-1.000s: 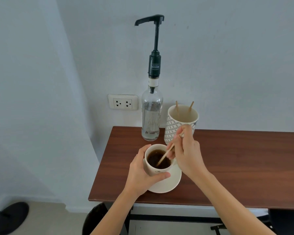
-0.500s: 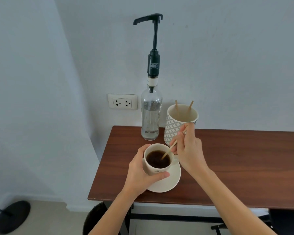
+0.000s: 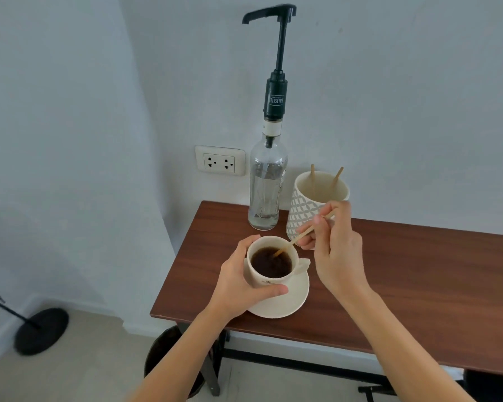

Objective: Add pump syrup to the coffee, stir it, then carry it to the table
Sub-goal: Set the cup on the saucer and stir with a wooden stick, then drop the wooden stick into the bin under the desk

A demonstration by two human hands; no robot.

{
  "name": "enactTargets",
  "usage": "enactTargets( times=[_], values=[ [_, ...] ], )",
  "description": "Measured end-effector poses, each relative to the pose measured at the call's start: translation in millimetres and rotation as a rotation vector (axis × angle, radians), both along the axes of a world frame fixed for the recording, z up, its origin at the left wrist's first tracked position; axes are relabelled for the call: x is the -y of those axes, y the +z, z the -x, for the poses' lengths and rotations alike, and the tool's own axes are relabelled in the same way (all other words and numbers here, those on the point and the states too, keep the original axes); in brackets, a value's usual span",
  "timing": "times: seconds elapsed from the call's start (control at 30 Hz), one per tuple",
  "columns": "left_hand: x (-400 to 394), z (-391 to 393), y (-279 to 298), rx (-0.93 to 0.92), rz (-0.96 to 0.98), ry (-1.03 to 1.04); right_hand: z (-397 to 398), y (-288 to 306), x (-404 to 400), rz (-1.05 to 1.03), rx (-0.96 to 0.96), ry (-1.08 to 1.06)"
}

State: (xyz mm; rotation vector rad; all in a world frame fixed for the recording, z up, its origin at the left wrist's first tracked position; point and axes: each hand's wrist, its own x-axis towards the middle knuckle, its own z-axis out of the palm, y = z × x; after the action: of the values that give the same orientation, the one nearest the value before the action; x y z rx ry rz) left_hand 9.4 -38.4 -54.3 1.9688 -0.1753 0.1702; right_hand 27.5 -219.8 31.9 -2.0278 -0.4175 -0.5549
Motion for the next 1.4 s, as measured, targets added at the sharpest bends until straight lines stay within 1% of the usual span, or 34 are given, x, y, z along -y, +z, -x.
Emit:
enactTargets(
  times=[0.07,0.13,0.2,0.27,0.37,0.43,0.53,0.63,0.73,0.83,0.93,1.07,1.13,1.3,1.4],
  values=[
    [1,0,0,-0.008,-0.003,0.004,1,4,2,0.007,0.027,0.016],
    [1,2,1,-0.006,-0.007,-0.008,1,9,4,-0.01,0.061,-0.017],
    [0,5,4,-0.008,0.022,-0.005,3,13,4,-0.084,0.053,-0.082],
    [-6,10,10,-0.001,0.069,0.048,6,18,4,-0.214,0.016,-0.128],
    [-33,11,23,0.056,0.125,0.207,16,32,-5,-0.509,-0.021,-0.123],
    [-66,8,26,0.113,0.18,0.332,23,41,-21,-0.673,-0.053,-0.097],
    [-138,0,18,0.202,0.214,0.53,36,44,-70,-0.779,-0.087,-0.082],
    [-219,-15,2,0.142,0.184,0.654,52,30,-140,-0.729,-0.091,-0.097],
    [-284,-37,-15,0.058,0.128,0.707,59,0,-217,-0.6,-0.109,-0.116],
    [-320,-65,-21,0.009,0.096,0.739,61,-39,-285,-0.415,-0.189,-0.17],
    [-336,-94,-32,-0.005,0.06,0.691,61,-85,-335,-0.27,-0.313,-0.168],
    [-333,-116,-48,-0.083,0.066,0.656,55,-155,-364,-0.033,-0.44,-0.187],
    [-332,-124,-55,-0.095,0.064,0.655,47,-187,-365,0.034,-0.507,-0.21],
    [-333,-138,-68,-0.112,0.057,0.665,28,-246,-367,0.046,-0.695,-0.247],
    [-333,-139,-68,-0.099,0.066,0.66,25,-260,-368,0.017,-0.796,-0.265]
  ],
)
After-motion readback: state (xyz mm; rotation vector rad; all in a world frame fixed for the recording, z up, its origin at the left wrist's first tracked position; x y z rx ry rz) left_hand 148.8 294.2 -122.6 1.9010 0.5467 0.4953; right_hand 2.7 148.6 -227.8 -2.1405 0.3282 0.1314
